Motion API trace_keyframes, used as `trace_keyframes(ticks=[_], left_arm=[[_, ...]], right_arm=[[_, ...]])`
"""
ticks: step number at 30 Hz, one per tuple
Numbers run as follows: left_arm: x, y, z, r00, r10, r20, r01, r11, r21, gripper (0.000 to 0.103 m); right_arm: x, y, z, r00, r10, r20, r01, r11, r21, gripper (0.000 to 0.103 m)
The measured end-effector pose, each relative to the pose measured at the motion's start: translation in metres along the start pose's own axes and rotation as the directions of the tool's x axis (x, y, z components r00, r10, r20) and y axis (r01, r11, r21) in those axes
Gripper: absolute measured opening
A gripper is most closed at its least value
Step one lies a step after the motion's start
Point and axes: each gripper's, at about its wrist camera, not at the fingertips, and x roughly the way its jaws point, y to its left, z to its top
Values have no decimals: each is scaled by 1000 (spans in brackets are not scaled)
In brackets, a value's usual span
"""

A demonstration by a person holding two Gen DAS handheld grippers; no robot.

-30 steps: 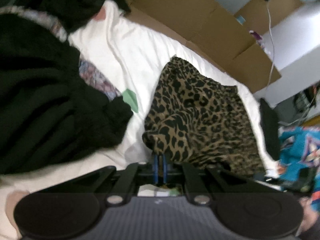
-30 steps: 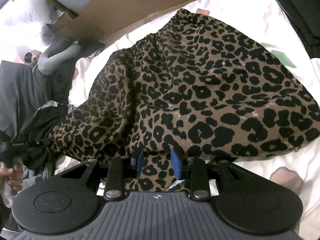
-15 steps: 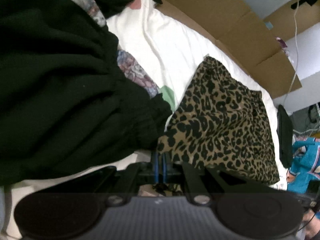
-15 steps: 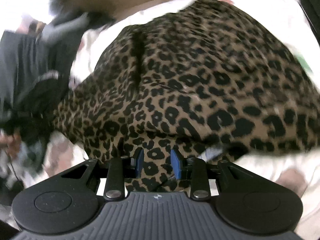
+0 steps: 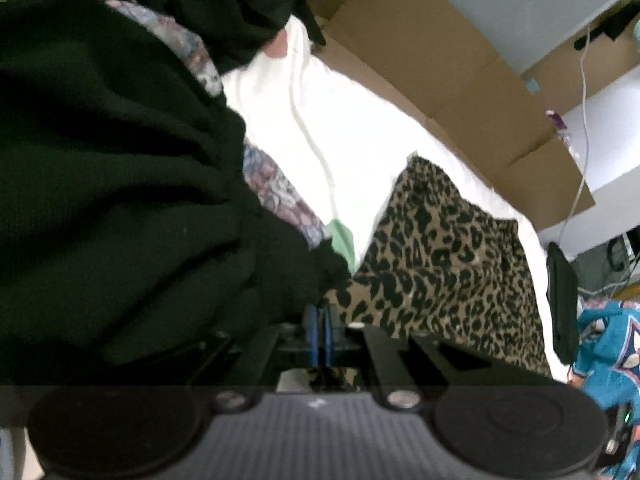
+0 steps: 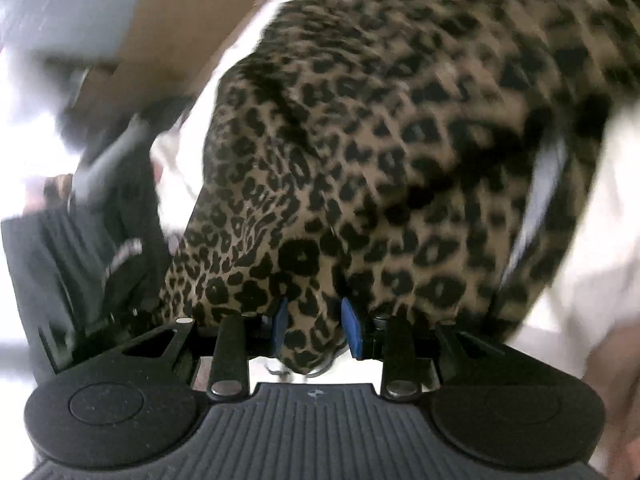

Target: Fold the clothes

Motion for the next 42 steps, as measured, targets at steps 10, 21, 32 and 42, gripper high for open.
trace_keyframes(ticks=[10,21,32,42], left_arm=[[2,0,-1,1000,-12,17,12,1000,2,4],[3,6,-6,1000,-11,20,12,1000,-16,4],[4,7,-10,1000,3,-1,-3,1000,-23,4],[2,5,-8,999,-22,-38,20,998,-55,4]], right_arm=[[-21,-48,-67,975,-49,217,-32,934,356,42],[-23,-90,-97,949,-21,314,-142,862,487,73],[-5,-99,-62,945,44,326,-205,854,479,2],[-56,-87,-42,936,-41,349,-115,903,414,0]])
